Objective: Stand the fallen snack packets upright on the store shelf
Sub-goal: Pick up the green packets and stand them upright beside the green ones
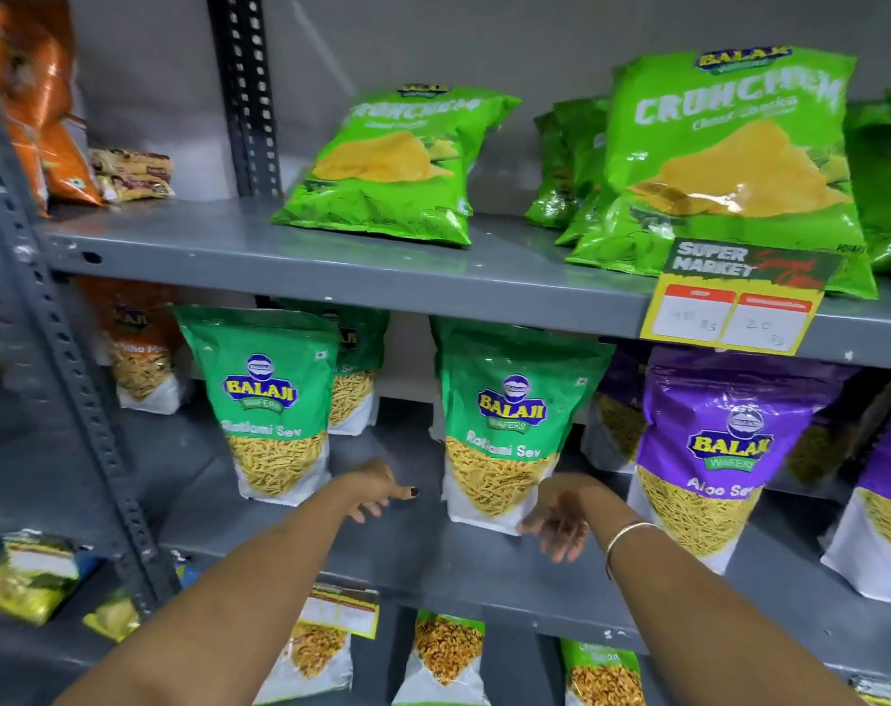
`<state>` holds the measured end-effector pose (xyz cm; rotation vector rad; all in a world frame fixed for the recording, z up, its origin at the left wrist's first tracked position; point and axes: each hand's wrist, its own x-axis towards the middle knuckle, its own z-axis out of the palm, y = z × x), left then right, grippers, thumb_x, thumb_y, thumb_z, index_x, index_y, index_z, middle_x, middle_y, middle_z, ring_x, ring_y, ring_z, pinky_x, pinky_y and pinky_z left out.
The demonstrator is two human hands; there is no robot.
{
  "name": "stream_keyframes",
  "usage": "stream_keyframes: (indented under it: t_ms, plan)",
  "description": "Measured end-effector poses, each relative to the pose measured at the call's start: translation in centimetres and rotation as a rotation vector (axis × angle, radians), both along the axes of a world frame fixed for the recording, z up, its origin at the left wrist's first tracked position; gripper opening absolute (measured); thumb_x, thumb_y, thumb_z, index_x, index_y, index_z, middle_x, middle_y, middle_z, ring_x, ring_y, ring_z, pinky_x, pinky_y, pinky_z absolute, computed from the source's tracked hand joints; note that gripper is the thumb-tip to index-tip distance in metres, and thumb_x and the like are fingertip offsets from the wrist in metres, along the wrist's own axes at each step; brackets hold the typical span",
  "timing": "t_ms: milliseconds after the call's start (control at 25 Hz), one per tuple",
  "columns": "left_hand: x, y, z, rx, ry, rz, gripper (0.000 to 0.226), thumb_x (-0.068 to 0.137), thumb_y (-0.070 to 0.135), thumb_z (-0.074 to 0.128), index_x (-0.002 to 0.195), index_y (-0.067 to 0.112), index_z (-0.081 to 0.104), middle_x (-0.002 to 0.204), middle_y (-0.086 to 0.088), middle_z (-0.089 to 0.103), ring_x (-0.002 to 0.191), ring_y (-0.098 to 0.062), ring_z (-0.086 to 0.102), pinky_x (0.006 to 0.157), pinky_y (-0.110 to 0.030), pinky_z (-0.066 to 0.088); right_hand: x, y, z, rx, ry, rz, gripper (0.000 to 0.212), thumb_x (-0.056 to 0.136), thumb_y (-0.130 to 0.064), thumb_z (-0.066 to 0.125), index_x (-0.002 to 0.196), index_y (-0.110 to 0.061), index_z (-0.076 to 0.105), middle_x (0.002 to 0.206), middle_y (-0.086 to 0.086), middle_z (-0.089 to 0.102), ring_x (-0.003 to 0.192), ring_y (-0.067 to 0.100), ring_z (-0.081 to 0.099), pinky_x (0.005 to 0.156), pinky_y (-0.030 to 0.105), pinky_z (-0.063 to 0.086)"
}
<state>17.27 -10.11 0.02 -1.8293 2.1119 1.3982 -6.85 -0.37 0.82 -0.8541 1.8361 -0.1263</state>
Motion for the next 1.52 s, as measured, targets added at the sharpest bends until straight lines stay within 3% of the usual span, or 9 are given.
stream_keyframes:
  t_ms: [160,240,360,600,720,840,1120,1400,1520]
  plan:
    - [9.7,-3.3,-0.6,0.283,-0.199,0.185,0.060,0.091,0.045,0.047,0.121,-0.007,0.050,0.127,-0.018,0.054,0.128,-0.032,0.049,0.108,-0.039,0.042,8.2,-3.7,1.0,-0.014,-0.011,0.239,0.010,0.089,-0.019,0.056,0.081,-0.016,0.062,0.064,0.002,0.070,0.054,0.016,0.067,0.055,0.032,0.057]
    - [14.1,-5.4,-1.3,0.109,-0.171,0.246,0.066,0.089,0.036,0.056,0.139,-0.003,0.039,0.146,-0.017,0.042,0.131,-0.034,0.048,0.105,-0.038,0.045,14.2,-5.8,0.9,-0.188,0.049,0.278,0.020,0.090,-0.028,0.057,0.105,-0.016,0.059,0.103,0.003,0.064,0.090,0.019,0.065,0.083,0.037,0.050]
    - [18.0,-8.5,-1.9,-0.265,0.071,0.231,0.068,0.080,0.021,0.071,0.136,-0.003,0.041,0.142,-0.012,0.047,0.129,-0.027,0.049,0.097,-0.027,0.044,21.2,-8.9,-0.3,-0.515,-0.060,0.044,0.083,0.082,-0.025,0.067,0.147,-0.010,0.018,0.147,-0.006,0.027,0.142,0.021,0.027,0.114,0.029,0.028]
    - [18.9,-10.0,-2.7,-0.233,0.513,0.158,0.053,0.071,-0.006,0.073,0.120,-0.003,0.054,0.115,-0.009,0.063,0.109,-0.019,0.058,0.088,-0.025,0.042,26.5,-11.9,-2.3,-0.821,-0.347,-0.229,0.064,0.073,0.003,0.072,0.130,-0.002,0.044,0.128,0.007,0.056,0.106,0.019,0.061,0.092,0.029,0.054]
    - [19.8,-9.6,-3.3,-0.215,0.487,0.120,0.063,0.063,0.005,0.081,0.121,0.002,0.056,0.124,-0.011,0.064,0.114,-0.026,0.060,0.097,-0.030,0.046,28.2,-9.8,-1.5,-0.848,-0.351,-0.293,0.059,0.076,0.010,0.066,0.130,-0.001,0.044,0.119,0.007,0.057,0.099,0.017,0.061,0.057,0.005,0.052]
    - [21.0,-8.3,-4.0,-0.225,0.393,0.065,0.075,0.056,0.020,0.086,0.123,0.010,0.055,0.127,-0.010,0.064,0.115,-0.026,0.061,0.102,-0.040,0.048,28.9,-7.2,-1.1,-0.799,-0.323,-0.277,0.059,0.079,0.004,0.067,0.131,-0.005,0.041,0.122,0.006,0.057,0.110,0.019,0.056,0.058,0.012,0.046]
    - [22.0,-4.1,-2.7,-0.296,0.323,0.076,0.071,0.064,0.018,0.083,0.127,0.005,0.052,0.132,-0.013,0.061,0.121,-0.029,0.056,0.100,-0.034,0.044,30.0,-3.9,-1.0,-0.761,-0.257,-0.250,0.060,0.080,0.000,0.066,0.134,-0.004,0.039,0.125,0.013,0.057,0.078,-0.001,0.051,0.041,0.002,0.041]
    - [22.1,-4.0,-1.9,-0.186,0.243,0.017,0.075,0.068,0.020,0.080,0.133,0.009,0.044,0.138,-0.010,0.054,0.126,-0.029,0.052,0.103,-0.039,0.045,29.9,-4.0,-0.9,-0.738,-0.267,-0.244,0.065,0.080,-0.001,0.067,0.136,-0.006,0.035,0.131,0.013,0.053,0.116,0.021,0.050,0.067,0.018,0.048]
    - [21.6,-3.8,-0.5,0.083,-0.173,-0.109,0.059,0.084,0.025,0.065,0.133,0.003,0.041,0.142,-0.013,0.047,0.121,-0.026,0.055,0.086,-0.032,0.051,28.6,-3.9,-1.3,-0.654,-0.160,-0.237,0.077,0.080,-0.011,0.070,0.142,-0.005,0.025,0.146,0.015,0.038,0.135,0.030,0.038,0.087,0.031,0.044]
